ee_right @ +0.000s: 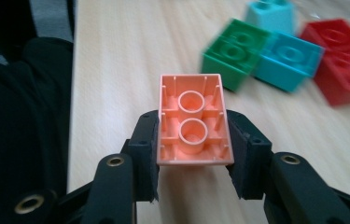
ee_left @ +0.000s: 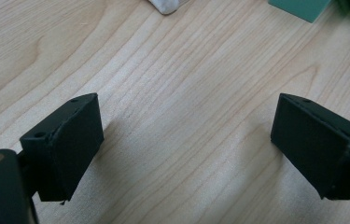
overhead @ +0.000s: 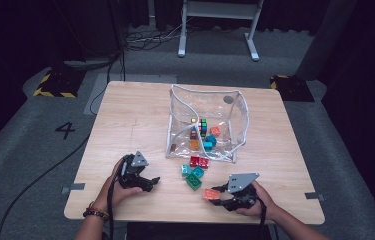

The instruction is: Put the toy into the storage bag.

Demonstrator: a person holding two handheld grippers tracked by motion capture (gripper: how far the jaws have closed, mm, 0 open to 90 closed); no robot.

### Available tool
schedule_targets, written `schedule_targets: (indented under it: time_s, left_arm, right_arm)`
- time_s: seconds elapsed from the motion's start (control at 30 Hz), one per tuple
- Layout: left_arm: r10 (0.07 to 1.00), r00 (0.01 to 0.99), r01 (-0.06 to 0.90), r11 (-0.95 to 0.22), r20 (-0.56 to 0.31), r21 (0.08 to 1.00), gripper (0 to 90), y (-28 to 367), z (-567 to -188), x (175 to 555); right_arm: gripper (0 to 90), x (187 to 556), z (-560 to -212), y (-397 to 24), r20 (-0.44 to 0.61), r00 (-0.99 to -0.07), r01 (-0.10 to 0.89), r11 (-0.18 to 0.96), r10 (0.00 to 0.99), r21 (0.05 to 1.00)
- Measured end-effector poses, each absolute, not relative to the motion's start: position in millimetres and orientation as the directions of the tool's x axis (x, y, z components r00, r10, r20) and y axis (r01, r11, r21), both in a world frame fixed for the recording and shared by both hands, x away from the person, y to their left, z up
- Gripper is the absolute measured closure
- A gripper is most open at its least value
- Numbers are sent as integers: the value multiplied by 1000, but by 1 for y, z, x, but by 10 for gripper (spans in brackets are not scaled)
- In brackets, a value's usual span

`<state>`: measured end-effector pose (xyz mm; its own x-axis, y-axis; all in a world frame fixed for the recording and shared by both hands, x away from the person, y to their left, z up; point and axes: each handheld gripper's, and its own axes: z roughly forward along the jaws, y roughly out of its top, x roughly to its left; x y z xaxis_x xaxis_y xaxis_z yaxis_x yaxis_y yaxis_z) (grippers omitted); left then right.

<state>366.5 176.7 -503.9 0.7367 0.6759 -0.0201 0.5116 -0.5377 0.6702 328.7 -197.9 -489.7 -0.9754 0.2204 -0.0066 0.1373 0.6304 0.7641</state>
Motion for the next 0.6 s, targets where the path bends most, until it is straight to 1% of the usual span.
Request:
schedule_targets:
  time_s: [0.1,0.27,0.33,0.47,0.6]
  left_arm:
    - [676,737,512,-537,-21,670,95,177,-504,366]
    - [676,737,512,-537,-21,670,95,177,-504,366]
    - [676,736,511,-538,-19,670,95,177,-504,367]
    - [676,736,512,-537,-20,670,95,177,-504,366]
    - [676,737,512,-537,-20,670,95,177,-504,366]
  right_arm:
    - [591,334,-484,-215,-2,-965,165,612,262,774]
    - [591,345,-471,-242,-39,-946,174,603,323,779]
    - [591,348,-466,-252,-35,-934,195,592,355,782]
    - [591,356,-460,-268,-60,-916,199,578,397,791]
    - [591,363,-456,-282,-57,-897,221,554,439,802]
